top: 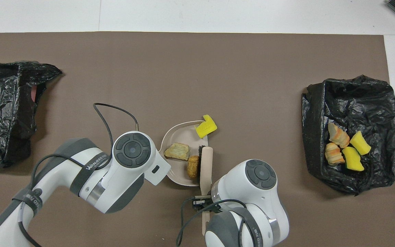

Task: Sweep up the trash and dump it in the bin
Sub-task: 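Sweep the remaining sponge and crumbs into the dustpan with the right gripper's brush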

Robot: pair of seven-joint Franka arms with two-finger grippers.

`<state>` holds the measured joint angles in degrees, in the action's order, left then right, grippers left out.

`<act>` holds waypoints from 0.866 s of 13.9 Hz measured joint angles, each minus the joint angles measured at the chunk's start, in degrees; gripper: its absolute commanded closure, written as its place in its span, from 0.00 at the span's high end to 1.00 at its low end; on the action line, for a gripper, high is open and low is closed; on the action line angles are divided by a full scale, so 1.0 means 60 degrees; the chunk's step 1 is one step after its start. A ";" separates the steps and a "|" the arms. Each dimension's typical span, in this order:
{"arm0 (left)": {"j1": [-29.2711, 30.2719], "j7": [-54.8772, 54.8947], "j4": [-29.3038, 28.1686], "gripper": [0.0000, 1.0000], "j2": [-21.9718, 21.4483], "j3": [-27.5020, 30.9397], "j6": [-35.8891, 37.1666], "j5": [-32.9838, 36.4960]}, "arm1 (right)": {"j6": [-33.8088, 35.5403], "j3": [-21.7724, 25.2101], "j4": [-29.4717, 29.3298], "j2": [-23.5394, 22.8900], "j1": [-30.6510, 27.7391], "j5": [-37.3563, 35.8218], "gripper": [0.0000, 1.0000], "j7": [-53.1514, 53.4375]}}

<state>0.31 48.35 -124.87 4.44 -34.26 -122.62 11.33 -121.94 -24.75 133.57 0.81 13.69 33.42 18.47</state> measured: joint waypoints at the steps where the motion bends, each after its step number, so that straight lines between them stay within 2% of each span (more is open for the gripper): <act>1: 0.0024 0.0000 0.0000 0.00 0.0004 0.0017 -0.0005 0.0000 | 0.0148 0.0006 -0.0148 0.0013 -0.0001 -0.0059 0.00 -0.0030; 3: 0.0119 0.0000 0.0000 0.00 0.0006 0.0062 -0.0014 -0.0001 | 0.0711 0.0076 -0.0465 0.0170 -0.0051 -0.1023 0.00 -0.0184; 7: 0.0152 -0.0025 0.0001 0.00 0.0007 0.0343 -0.0016 -0.0003 | 0.1447 0.0196 -0.1196 0.0238 -0.0489 -0.4594 0.00 -0.1325; 9: 0.0152 -0.0158 0.0000 0.00 0.0007 0.0356 -0.0011 -0.0005 | 0.1773 0.0386 -0.2032 -0.0354 -0.0771 -0.6147 0.00 -0.2168; 12: 0.0152 -0.0221 0.0000 0.00 0.0007 0.0354 -0.0008 -0.0005 | 0.1972 0.0480 -0.3888 -0.2257 -0.0883 -0.8295 0.00 -0.2492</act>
<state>1.23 47.02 -124.87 4.48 -32.13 -122.67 11.30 -110.10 -21.87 110.24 -12.73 8.40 -16.35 3.52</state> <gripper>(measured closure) 0.687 0.731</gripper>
